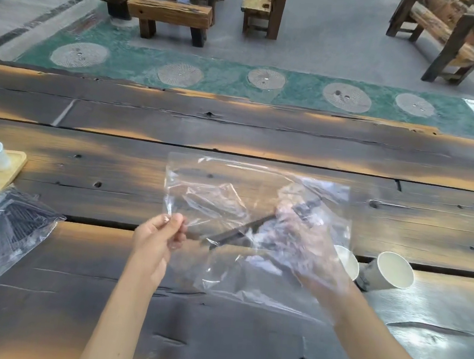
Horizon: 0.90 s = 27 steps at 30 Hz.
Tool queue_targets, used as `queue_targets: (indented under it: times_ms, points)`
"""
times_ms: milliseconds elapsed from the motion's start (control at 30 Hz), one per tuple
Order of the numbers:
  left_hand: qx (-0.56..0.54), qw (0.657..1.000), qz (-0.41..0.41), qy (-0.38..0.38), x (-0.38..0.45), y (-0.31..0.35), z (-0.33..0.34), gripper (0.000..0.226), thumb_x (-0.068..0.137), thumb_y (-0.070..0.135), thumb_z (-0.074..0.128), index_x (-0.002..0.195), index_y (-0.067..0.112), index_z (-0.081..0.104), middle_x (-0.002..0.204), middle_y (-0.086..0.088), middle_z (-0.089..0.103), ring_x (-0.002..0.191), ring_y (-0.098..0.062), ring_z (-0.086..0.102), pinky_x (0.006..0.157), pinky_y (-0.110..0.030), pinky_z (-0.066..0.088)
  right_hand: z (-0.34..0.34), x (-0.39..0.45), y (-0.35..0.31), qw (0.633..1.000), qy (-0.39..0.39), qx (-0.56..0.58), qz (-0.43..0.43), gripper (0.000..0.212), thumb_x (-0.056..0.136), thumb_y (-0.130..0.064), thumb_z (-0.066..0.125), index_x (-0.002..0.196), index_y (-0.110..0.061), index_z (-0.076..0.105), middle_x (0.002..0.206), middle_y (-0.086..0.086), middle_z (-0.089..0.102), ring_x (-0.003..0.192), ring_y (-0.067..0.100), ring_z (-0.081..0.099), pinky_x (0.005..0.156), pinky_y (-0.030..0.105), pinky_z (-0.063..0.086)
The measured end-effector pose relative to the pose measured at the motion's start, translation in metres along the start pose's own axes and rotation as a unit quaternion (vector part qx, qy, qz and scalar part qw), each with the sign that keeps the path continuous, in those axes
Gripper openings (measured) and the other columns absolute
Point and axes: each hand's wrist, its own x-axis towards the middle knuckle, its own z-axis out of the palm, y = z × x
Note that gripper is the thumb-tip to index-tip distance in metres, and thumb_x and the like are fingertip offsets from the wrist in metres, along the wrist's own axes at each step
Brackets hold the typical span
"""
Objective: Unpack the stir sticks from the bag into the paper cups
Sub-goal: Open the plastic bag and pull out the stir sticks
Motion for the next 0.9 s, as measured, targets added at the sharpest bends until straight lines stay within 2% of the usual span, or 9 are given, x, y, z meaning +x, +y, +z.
queue_targets:
  times_ms: [67,100,133,200,267,433,567,767,900]
  points:
    - [-0.019,0.999,-0.008,0.032,0.006,-0.006,-0.009,0.012,0.097,0.009,0.060,0.088,0.008,0.068,0.069,0.003,0.068,0.059,-0.008,0.057,0.057,-0.017,0.047,0.022,-0.009,-0.015,0.998,-0.024,0.039,-0.052,0.049,0.076,-0.006,0.078,0.124,-0.006,0.065,0.117,0.015,0.071,0.104,0.026,0.072,0.093,0.050,0.053]
    - [-0.027,0.999,-0.013,0.045,0.008,-0.011,-0.013,0.013,0.097,0.010,0.059,0.087,0.010,0.068,0.070,0.003,0.067,0.060,-0.008,0.057,0.056,-0.017,0.046,0.031,-0.011,-0.023,0.997,-0.014,0.042,-0.066,0.040,0.081,-0.025,0.077,0.118,-0.010,0.070,0.106,0.009,0.076,0.096,0.022,0.074,0.097,0.049,0.049]
    - [-0.035,0.997,-0.020,0.060,0.011,-0.016,-0.016,0.013,0.097,0.010,0.059,0.086,0.011,0.067,0.072,0.002,0.066,0.061,-0.008,0.058,0.055,-0.016,0.046,0.041,-0.012,-0.032,0.997,0.008,0.027,-0.072,0.031,0.092,-0.029,0.065,0.116,-0.009,0.068,0.094,0.005,0.076,0.084,0.018,0.073,0.097,0.045,0.049]
    - [-0.054,0.993,-0.035,0.094,0.015,-0.026,-0.022,0.013,0.098,0.009,0.059,0.087,0.011,0.065,0.075,0.000,0.064,0.064,-0.009,0.057,0.054,-0.016,0.046,0.036,-0.002,-0.034,0.991,0.086,0.027,-0.098,0.022,0.101,-0.016,0.053,0.111,0.000,0.064,0.081,0.004,0.066,0.067,0.011,0.065,0.077,0.032,0.058]
    - [-0.095,0.985,-0.058,0.128,0.020,-0.035,-0.028,0.012,0.097,0.009,0.060,0.087,0.011,0.065,0.074,0.001,0.065,0.062,-0.007,0.059,0.053,-0.016,0.048,0.028,0.006,-0.035,0.989,0.101,0.039,-0.104,0.010,0.096,-0.012,0.060,0.094,-0.004,0.066,0.072,0.000,0.068,0.062,0.007,0.064,0.058,0.021,0.056]
    - [-0.197,0.957,-0.112,0.181,0.034,-0.064,-0.049,0.013,0.097,0.011,0.060,0.084,0.014,0.063,0.064,0.004,0.066,0.050,-0.005,0.061,0.047,-0.018,0.050,0.013,0.025,-0.034,0.980,0.129,0.098,-0.120,0.006,0.093,-0.009,0.065,0.089,-0.005,0.068,0.075,-0.002,0.072,0.069,0.012,0.058,0.064,0.024,0.058]
    - [-0.249,0.930,-0.143,0.229,0.048,-0.089,-0.062,0.017,0.099,0.014,0.056,0.082,0.014,0.059,0.073,0.002,0.061,0.043,-0.004,0.059,0.041,-0.016,0.046,0.005,0.041,-0.028,0.972,0.157,0.127,-0.120,0.006,0.094,-0.009,0.065,0.089,-0.006,0.066,0.083,-0.002,0.069,0.067,0.012,0.054,0.064,0.023,0.058]
    - [-0.306,0.891,-0.157,0.296,0.058,-0.117,-0.084,0.015,0.100,0.020,0.056,0.086,0.017,0.061,0.079,0.004,0.062,0.059,-0.006,0.061,0.047,-0.018,0.051,-0.003,0.059,-0.012,0.963,0.193,0.156,-0.106,0.005,0.094,-0.007,0.065,0.092,-0.002,0.063,0.088,0.003,0.065,0.067,0.015,0.052,0.063,0.023,0.058]
    - [-0.294,0.870,-0.135,0.373,0.063,-0.124,-0.086,0.022,0.096,0.009,0.060,0.074,0.013,0.057,0.066,0.000,0.061,0.045,-0.007,0.058,0.041,-0.019,0.046,-0.015,0.077,0.009,0.972,0.216,0.033,-0.091,0.017,0.090,-0.006,0.070,0.100,-0.004,0.056,0.077,0.006,0.059,0.056,0.012,0.050,0.054,0.023,0.053]
